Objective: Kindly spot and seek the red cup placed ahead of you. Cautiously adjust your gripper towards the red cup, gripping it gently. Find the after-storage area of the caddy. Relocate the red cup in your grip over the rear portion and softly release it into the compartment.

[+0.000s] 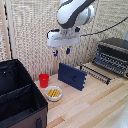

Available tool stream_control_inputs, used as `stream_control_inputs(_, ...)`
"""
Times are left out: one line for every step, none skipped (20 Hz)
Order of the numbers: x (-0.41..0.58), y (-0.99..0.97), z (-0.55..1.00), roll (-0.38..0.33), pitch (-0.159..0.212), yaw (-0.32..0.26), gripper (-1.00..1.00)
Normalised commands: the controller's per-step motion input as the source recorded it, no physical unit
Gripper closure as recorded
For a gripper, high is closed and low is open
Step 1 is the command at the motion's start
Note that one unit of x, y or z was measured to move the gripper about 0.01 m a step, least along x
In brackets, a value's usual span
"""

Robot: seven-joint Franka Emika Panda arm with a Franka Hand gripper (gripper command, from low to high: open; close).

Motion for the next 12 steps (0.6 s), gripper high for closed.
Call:
stream_control_inputs(0.217,0.00,-0.11,0.000,0.000,0.031,-1.00)
stream_control_inputs(0.771,0.27,-0.18,-0.029,0.137,0.007,-1.00)
stream_control_inputs(0.771,0.27,-0.18,-0.029,0.137,0.007,-1.00)
stream_control_inputs(0.771,0.27,-0.19,-0.028,0.145,0.009,-1.00)
stream_control_inputs(0.729,0.30,-0.22,-0.041,0.152,0.012,-1.00)
stream_control_inputs(0.700,0.33,-0.23,-0.060,0.166,0.014,-1.00)
stream_control_inputs(0.697,0.37,-0.21,-0.072,0.172,0.013,-1.00)
stream_control_inputs(0.703,0.35,-0.21,-0.065,0.176,0.014,-1.00)
stream_control_inputs(0.689,0.33,-0.21,-0.062,0.176,0.015,-1.00)
stream_control_inputs(0.671,0.31,-0.19,-0.061,0.171,0.017,-1.00)
stream_control_inputs(0.654,0.30,-0.19,-0.057,0.168,0.016,-1.00)
stream_control_inputs(0.640,0.26,-0.19,-0.050,0.175,0.018,-1.00)
